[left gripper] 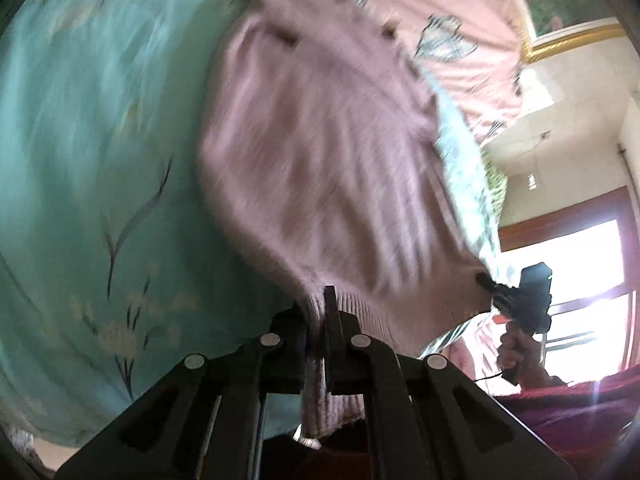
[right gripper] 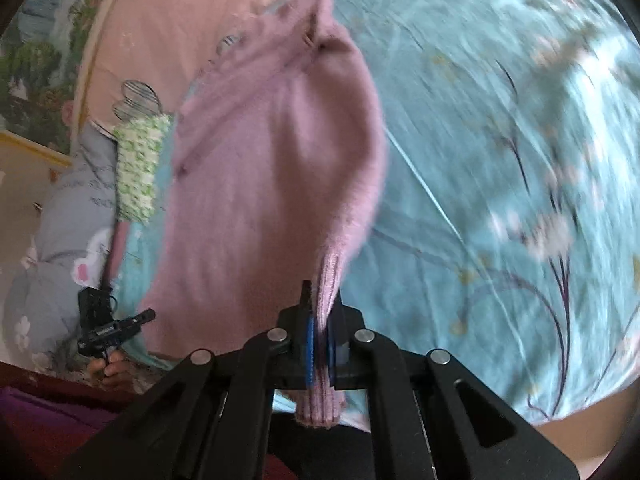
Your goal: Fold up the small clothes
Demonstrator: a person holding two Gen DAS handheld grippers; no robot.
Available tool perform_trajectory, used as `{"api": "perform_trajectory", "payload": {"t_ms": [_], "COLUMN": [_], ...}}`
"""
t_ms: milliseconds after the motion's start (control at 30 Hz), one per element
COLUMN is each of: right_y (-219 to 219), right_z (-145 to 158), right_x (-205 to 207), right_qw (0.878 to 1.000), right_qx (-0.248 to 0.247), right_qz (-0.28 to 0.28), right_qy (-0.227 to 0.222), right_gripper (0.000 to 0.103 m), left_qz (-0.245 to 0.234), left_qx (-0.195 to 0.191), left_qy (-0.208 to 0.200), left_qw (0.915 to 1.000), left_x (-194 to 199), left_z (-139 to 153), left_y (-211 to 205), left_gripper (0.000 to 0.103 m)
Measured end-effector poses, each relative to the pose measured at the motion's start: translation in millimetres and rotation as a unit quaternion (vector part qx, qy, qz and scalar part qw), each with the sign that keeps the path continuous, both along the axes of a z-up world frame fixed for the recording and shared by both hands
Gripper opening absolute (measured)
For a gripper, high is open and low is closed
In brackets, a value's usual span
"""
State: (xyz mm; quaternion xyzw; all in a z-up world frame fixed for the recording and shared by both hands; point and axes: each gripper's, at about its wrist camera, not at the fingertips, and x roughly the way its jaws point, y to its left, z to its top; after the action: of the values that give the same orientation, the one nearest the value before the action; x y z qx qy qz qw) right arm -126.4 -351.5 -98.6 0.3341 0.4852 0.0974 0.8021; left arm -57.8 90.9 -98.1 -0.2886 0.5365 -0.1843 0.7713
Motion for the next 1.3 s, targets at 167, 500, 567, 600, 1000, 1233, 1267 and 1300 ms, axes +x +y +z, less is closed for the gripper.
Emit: {"api": "perform_trajectory", "payload": {"t_ms": [167,500,567,600,1000,1233,1267,1300], "right_y": [-10,-26,-26,-29,-47,-57,-58,-58], "right_z": [43,102,103,101,69,18,13,8], "right_x": [36,168,204,213,342,384,387,390], "right_qw": [0.998,0.986,0.985,0.986,0.988,0.996,0.997,0.997], "right_qx": [0.007,0.018,0.01,0.008,0.012,-0.008,-0.009,-0.01], "right_qz": [-0.013,-0.027,-0.03,-0.031,-0.037,-0.039,-0.038,-0.037], "right_qy": [-0.065,-0.162,-0.167,-0.166,-0.15,-0.079,-0.072,-0.065], "right_gripper": [0.005,0.005,0.005,0.005,0.006,0.006,0.009,0.009], "left_qz": [0.02,0.096,0.112,0.118,0.155,0.179,0.18,0.182], "left_qx": [0.002,-0.022,-0.018,-0.017,0.023,0.043,0.045,0.045], "left_qy": [-0.075,-0.144,-0.14,-0.138,-0.122,-0.056,-0.05,-0.047], "left_qw": [0.997,0.9847,0.9836,0.9831,0.9801,0.9812,0.9813,0.9811], "left_x": [45,165,197,211,343,393,396,398], "left_z": [56,105,100,96,60,-3,-11,-15], "left_y": [12,54,52,53,58,62,62,62], "left_gripper": [0.004,0.003,0.003,0.003,0.003,0.004,0.004,0.004]}}
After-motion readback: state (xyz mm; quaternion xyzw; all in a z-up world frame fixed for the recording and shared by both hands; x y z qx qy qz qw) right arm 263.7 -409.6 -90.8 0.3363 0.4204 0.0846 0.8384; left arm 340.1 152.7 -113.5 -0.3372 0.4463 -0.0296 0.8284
